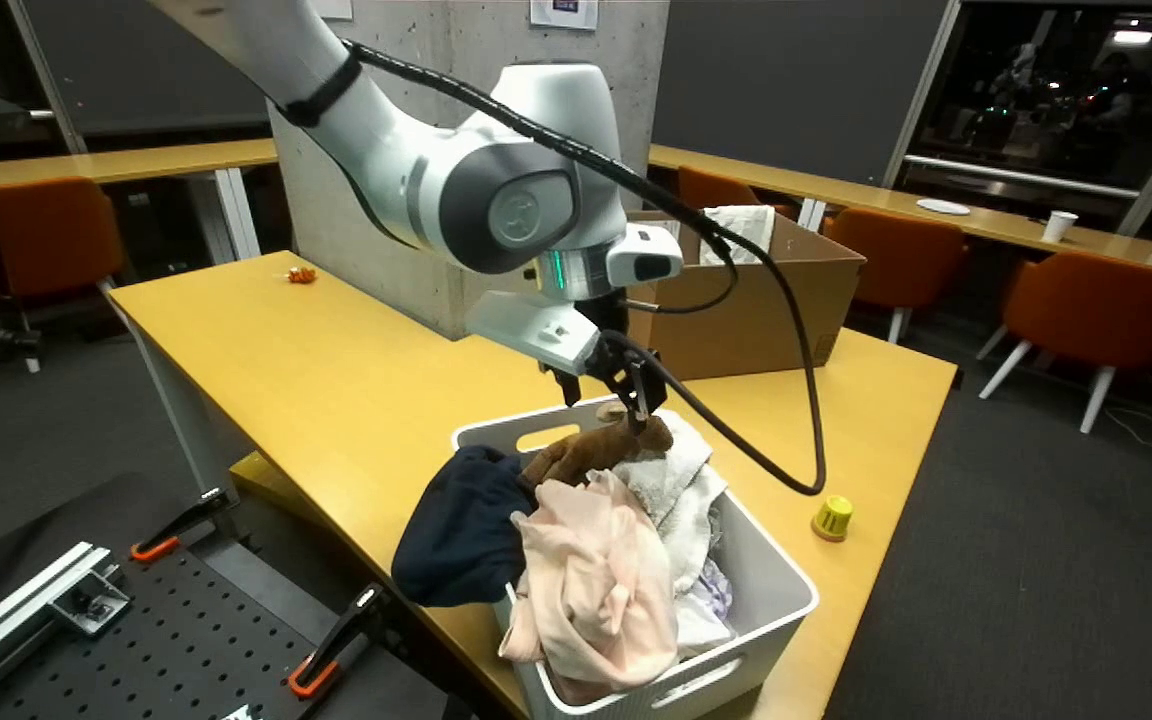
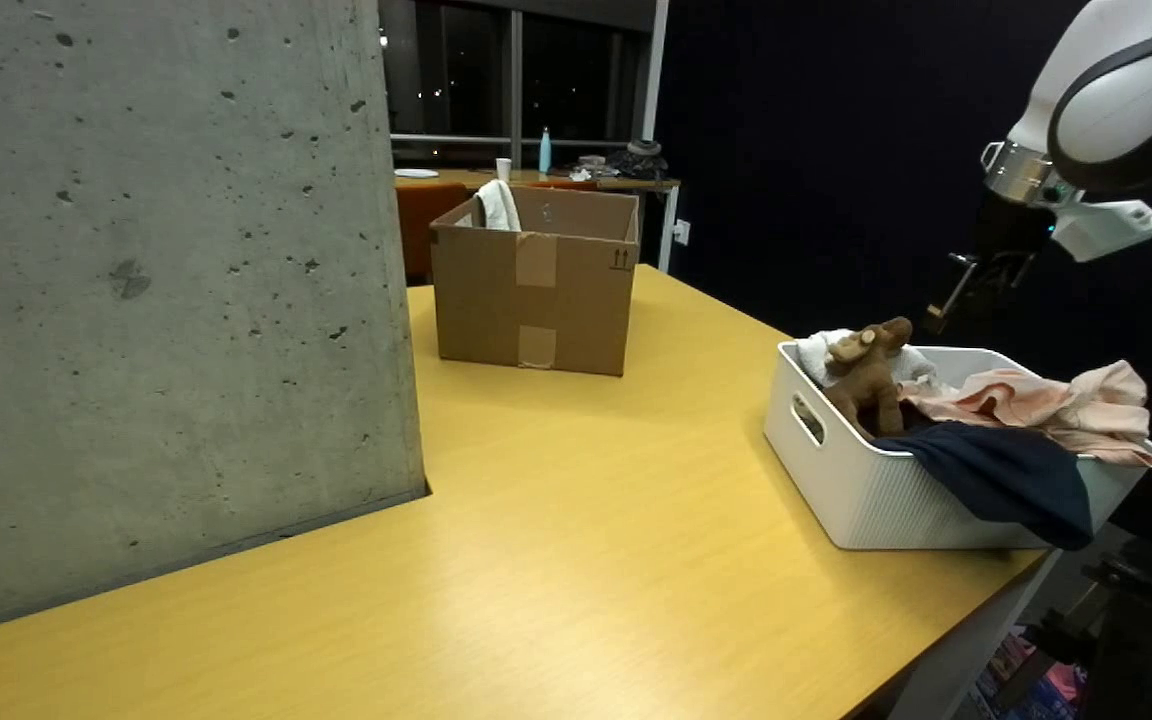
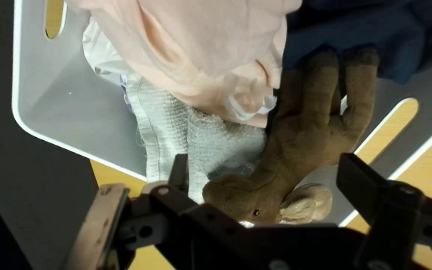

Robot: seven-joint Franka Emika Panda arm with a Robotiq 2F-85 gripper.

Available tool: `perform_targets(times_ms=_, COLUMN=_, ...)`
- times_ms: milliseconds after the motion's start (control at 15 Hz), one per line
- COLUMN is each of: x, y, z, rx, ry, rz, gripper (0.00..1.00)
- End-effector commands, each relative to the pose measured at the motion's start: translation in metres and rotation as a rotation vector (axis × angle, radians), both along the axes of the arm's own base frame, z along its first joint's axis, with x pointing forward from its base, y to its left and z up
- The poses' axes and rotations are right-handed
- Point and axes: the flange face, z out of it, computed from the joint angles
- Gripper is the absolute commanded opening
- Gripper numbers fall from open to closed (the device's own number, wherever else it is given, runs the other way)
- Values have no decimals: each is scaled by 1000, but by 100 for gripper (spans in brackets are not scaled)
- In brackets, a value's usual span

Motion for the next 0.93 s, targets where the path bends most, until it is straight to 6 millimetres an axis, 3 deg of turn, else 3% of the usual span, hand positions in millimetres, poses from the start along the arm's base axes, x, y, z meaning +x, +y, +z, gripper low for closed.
perform_targets(times_ms=0, x=46, y=-5, z=-16, rx=-18, ry=-22, rz=-1, gripper=100)
perform_targets(times_ms=333, x=81, y=-13, z=-38, rx=-54, ry=-31, rz=17, gripper=100)
perform_targets(times_ms=667, x=88, y=-6, z=-52, rx=-33, ry=-17, rz=9, gripper=100)
perform_targets(times_ms=733, x=86, y=-5, z=-53, rx=-30, ry=-18, rz=7, gripper=83)
perform_targets(times_ms=867, x=82, y=-5, z=-52, rx=-17, ry=-13, rz=-4, gripper=65)
